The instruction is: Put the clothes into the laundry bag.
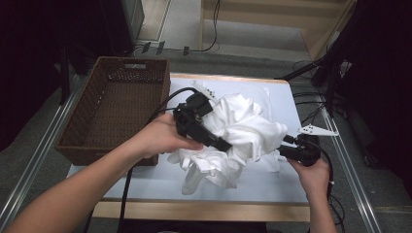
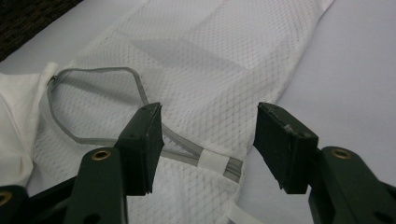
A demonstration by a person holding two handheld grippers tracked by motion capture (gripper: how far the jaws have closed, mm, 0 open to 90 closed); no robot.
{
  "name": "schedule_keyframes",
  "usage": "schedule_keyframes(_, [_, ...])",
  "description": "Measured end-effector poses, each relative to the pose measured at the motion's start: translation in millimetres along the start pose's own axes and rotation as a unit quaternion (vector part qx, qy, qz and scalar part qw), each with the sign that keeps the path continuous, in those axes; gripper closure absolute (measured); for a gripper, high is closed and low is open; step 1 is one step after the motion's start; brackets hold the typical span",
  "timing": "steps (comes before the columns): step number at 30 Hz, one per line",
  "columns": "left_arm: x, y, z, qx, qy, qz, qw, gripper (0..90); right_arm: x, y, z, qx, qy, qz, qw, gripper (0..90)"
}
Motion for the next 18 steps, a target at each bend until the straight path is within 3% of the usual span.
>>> schedule_keyframes(9, [-46.6, 2.6, 26.0, 0.029, -0.043, -0.031, 0.9982, 49.3, 0.9, 10.5, 13.7, 0.014, -0.011, 0.008, 0.9998, 43.6])
schedule_keyframes(10, [-55.0, 5.3, 30.6, 0.043, -0.05, -0.033, 0.9973, 49.3, 1.4, 14.1, 17.9, 0.019, -0.016, 0.008, 0.9997, 43.5])
schedule_keyframes(15, [-74.3, 14.3, 36.3, 0.061, -0.057, -0.034, 0.9959, 49.1, 3.1, 23.7, 30.4, 0.03, -0.023, 0.011, 0.9992, 43.3])
schedule_keyframes(18, [-89.0, 25.7, 40.7, 0.067, -0.064, -0.022, 0.9955, 49.0, 4.3, 32.2, 40.3, 0.037, -0.036, 0.015, 0.9986, 43.3])
Point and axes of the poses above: each handheld gripper's, and its own axes: y roughly forward along the jaws, x roughly out of its top, z roughly to its left, the point moved 7 cm from there along y, roughly forward along the jaws, and after that the axes turned 3 degrees about -x, right-handed, at the moved point
